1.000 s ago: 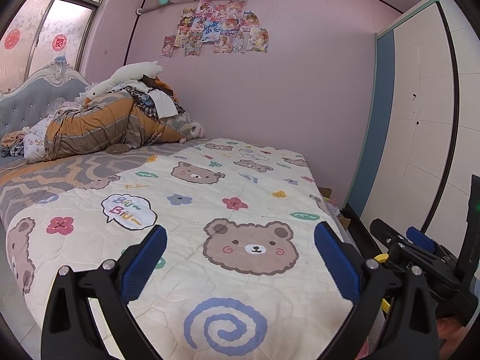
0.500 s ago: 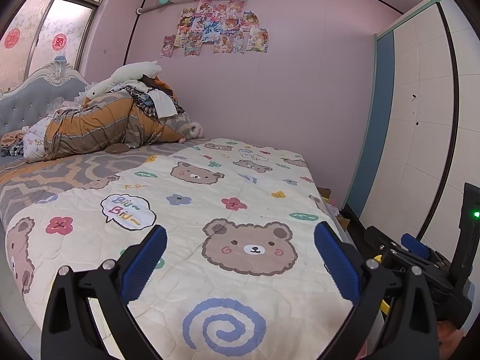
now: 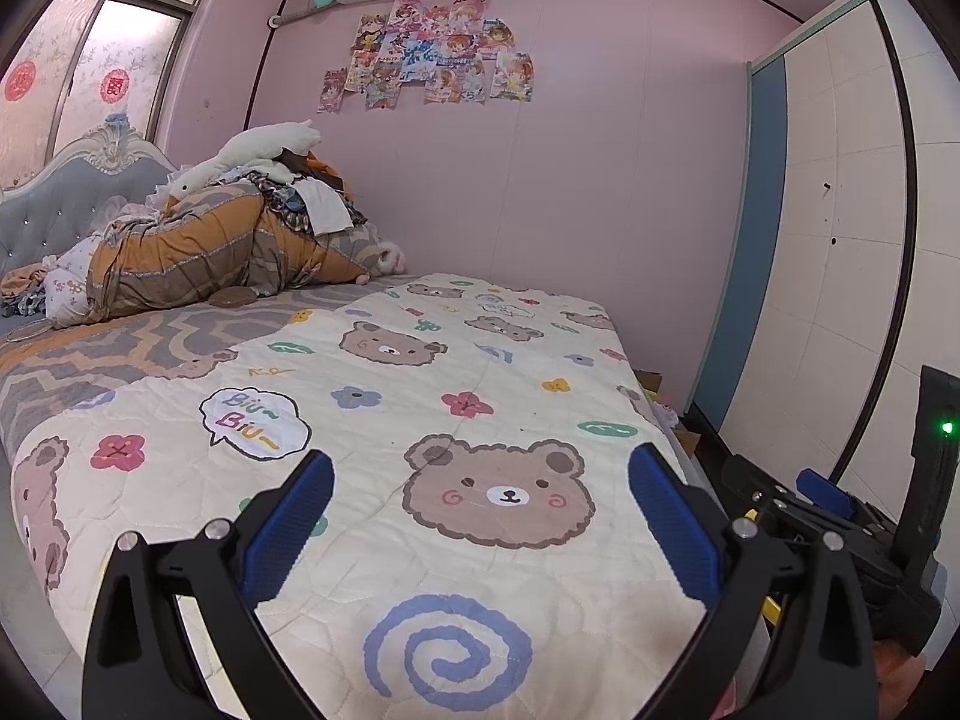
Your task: Collect trash
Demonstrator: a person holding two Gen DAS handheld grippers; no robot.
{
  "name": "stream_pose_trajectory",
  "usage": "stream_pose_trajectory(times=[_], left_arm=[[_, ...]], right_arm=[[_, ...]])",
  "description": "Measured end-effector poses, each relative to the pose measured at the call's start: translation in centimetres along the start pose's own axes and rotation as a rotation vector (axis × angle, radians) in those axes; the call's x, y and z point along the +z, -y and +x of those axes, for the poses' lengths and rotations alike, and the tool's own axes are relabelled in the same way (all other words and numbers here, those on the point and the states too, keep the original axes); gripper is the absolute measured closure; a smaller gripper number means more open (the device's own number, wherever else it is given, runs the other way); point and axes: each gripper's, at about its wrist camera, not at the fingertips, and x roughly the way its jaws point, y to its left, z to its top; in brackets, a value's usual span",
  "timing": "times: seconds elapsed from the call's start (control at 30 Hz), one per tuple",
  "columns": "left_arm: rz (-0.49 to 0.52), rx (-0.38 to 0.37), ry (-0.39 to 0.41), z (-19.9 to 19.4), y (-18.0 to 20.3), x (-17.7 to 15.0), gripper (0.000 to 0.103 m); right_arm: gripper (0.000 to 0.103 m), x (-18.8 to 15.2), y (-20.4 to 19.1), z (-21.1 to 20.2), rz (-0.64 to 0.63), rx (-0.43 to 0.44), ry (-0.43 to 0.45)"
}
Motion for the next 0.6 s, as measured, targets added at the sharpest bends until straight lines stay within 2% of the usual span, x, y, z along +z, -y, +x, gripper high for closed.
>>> stream_pose_trajectory(times=[0.6], left_arm=[[0.005,-0.007,-0.012,0.13,-0.13,-0.03,0.008]], right_arm=[[0.008,-0.30,0.16,0.23,0.012,0.000,-0.011]])
